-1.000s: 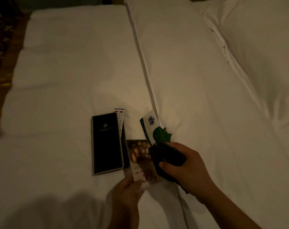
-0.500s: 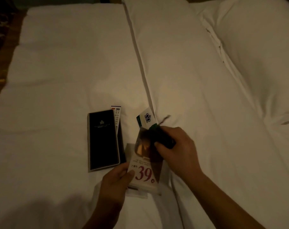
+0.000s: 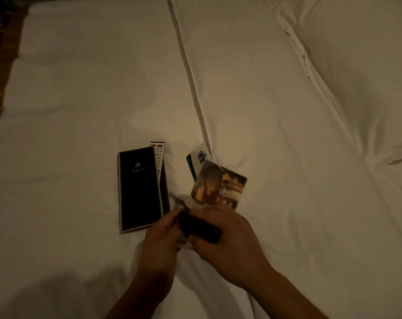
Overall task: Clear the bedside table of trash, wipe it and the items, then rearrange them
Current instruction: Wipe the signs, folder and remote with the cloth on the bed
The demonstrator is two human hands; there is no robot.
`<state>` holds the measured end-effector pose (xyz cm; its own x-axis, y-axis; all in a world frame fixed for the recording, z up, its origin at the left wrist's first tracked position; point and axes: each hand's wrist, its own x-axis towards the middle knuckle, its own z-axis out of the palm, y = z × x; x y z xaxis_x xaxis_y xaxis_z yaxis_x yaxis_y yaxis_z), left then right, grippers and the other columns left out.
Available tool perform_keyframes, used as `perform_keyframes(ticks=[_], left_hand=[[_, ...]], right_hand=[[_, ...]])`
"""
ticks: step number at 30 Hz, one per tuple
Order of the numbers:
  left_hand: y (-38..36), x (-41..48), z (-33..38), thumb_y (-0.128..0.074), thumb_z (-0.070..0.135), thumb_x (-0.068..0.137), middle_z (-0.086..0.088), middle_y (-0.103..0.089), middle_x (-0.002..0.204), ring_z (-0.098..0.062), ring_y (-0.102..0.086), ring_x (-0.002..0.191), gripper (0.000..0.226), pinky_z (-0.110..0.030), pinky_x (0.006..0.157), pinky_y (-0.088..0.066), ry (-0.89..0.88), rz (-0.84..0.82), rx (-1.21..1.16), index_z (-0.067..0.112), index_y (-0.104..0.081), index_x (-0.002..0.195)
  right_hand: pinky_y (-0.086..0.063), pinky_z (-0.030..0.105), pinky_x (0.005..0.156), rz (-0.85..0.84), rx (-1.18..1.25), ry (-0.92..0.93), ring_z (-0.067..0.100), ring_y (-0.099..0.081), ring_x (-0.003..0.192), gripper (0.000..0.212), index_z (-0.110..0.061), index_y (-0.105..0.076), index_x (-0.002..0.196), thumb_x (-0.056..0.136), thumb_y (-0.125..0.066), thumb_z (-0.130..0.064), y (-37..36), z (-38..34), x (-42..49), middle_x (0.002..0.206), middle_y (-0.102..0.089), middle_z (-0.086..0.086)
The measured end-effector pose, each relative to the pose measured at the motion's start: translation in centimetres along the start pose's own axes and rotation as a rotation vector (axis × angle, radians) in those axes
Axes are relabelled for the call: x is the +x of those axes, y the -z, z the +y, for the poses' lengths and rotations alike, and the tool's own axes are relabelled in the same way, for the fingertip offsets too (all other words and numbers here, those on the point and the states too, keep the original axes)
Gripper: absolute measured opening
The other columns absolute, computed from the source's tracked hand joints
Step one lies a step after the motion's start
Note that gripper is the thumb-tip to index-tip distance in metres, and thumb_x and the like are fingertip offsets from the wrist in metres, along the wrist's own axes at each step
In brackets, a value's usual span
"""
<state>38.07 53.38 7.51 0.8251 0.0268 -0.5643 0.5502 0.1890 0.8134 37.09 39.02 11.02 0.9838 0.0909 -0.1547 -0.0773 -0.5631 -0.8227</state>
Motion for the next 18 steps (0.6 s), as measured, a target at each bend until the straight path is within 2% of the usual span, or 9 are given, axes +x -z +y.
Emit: perform_keyframes(ticks=[2, 3, 5, 7, 9, 11, 14, 16, 18], left_hand=[[0.1, -0.2, 0.1, -0.056, 0.012, 0.086, -0.014, -0.077, 0.093, -0.026, -0.074, 0.084, 0.024, -0.032, 0.072, -0.059, 0.004, -0.017, -0.045, 0.013, -0.079, 0.094], [0.2, -0.3, 0.3, -0.056, 0.016, 0.085, -0.015, -0.077, 0.094, -0.027, -0.074, 0.084, 0.024, -0.032, 0.071, -0.06, 0.014, -0.015, -0.077, 0.011, -0.078, 0.095], [0.6, -0.5, 0.6, -0.055, 0.015, 0.09, -0.014, -0.077, 0.098, -0.028, -0.074, 0.089, 0.026, -0.033, 0.071, -0.061, 0.01, 0.017, -0.084, 0.005, -0.072, 0.107], [0.8, -0.4, 0.8, -0.05, 0.006, 0.098, -0.004, -0.079, 0.091, -0.018, -0.076, 0.083, 0.021, -0.026, 0.065, -0.06, -0.019, 0.053, -0.033, 0.008, -0.07, 0.105], [0.8, -0.2, 0.6, -0.048, 0.006, 0.1, -0.006, -0.079, 0.091, -0.02, -0.076, 0.081, 0.021, -0.034, 0.068, -0.058, 0.034, 0.074, -0.088, 0.008, -0.069, 0.102], [0.6, -0.1, 0.5, -0.049, 0.012, 0.099, -0.018, -0.077, 0.101, -0.033, -0.074, 0.091, 0.023, -0.047, 0.075, -0.057, 0.167, 0.073, -0.181, 0.005, -0.067, 0.111], [0.8, 0.2, -0.2, -0.05, 0.008, 0.099, -0.012, -0.077, 0.104, -0.032, -0.075, 0.09, 0.031, -0.048, 0.068, -0.06, 0.213, -0.006, -0.127, 0.024, -0.067, 0.119], [0.8, 0.4, -1.2, -0.054, 0.013, 0.1, 0.002, -0.078, 0.101, -0.023, -0.076, 0.092, 0.037, -0.047, 0.068, -0.062, 0.17, -0.057, 0.063, 0.041, -0.066, 0.12], [0.2, 0.1, -1.4, -0.053, 0.031, 0.1, 0.014, -0.077, 0.099, -0.012, -0.075, 0.089, 0.028, -0.04, 0.069, -0.063, 0.144, -0.106, 0.264, 0.047, -0.067, 0.118]], right_hand=[[-0.053, 0.025, 0.069, -0.071, -0.056, -0.014, 0.002, -0.06, 0.084, 0.035, -0.045, -0.067, 0.112, 0.077, -0.062, -0.045, 0.8, 0.3, -0.2, 0.093, -0.06, -0.022], [-0.052, 0.026, 0.066, -0.098, -0.141, -0.027, 0.005, -0.06, 0.084, 0.034, -0.046, -0.066, 0.112, 0.078, -0.062, -0.046, 1.5, 0.8, -0.2, 0.096, -0.059, -0.019], [-0.043, 0.019, 0.06, -0.133, -0.408, -0.06, 0.008, -0.058, 0.081, 0.033, -0.045, -0.064, 0.115, 0.082, -0.06, -0.046, 2.7, 1.6, -0.5, 0.094, -0.054, -0.018], [-0.037, 0.017, 0.056, -0.084, -0.471, -0.136, 0.005, -0.053, 0.073, 0.027, -0.044, -0.065, 0.113, 0.086, -0.06, -0.045, 3.4, 2.2, -0.8, 0.089, -0.052, -0.016], [-0.04, 0.014, 0.06, 0.029, -0.256, -0.23, 0.003, -0.058, 0.074, 0.022, -0.045, -0.068, 0.104, 0.083, -0.068, -0.037, 4.0, 2.8, -1.0, 0.087, -0.059, -0.015], [-0.052, 0.016, 0.07, 0.122, 0.202, -0.333, 0.005, -0.068, 0.084, 0.029, -0.043, -0.073, 0.098, 0.08, -0.075, -0.021, 4.5, 3.2, -1.2, 0.091, -0.071, -0.012], [-0.062, 0.034, 0.068, 0.163, 0.731, -0.422, 0.022, -0.075, 0.084, 0.034, -0.038, -0.076, 0.097, 0.079, -0.075, -0.009, 4.2, 2.6, -1.7, 0.094, -0.078, 0.0], [-0.062, 0.041, 0.065, 0.181, 0.835, -0.428, 0.03, -0.075, 0.08, 0.031, -0.034, -0.077, 0.099, 0.076, -0.079, -0.014, 3.5, 1.9, -1.9, 0.092, -0.078, 0.007], [-0.061, 0.04, 0.06, 0.152, 0.839, -0.393, 0.033, -0.074, 0.075, 0.031, -0.033, -0.077, 0.101, 0.074, -0.078, -0.017, 2.7, 1.5, -2.0, 0.088, -0.078, 0.009]])
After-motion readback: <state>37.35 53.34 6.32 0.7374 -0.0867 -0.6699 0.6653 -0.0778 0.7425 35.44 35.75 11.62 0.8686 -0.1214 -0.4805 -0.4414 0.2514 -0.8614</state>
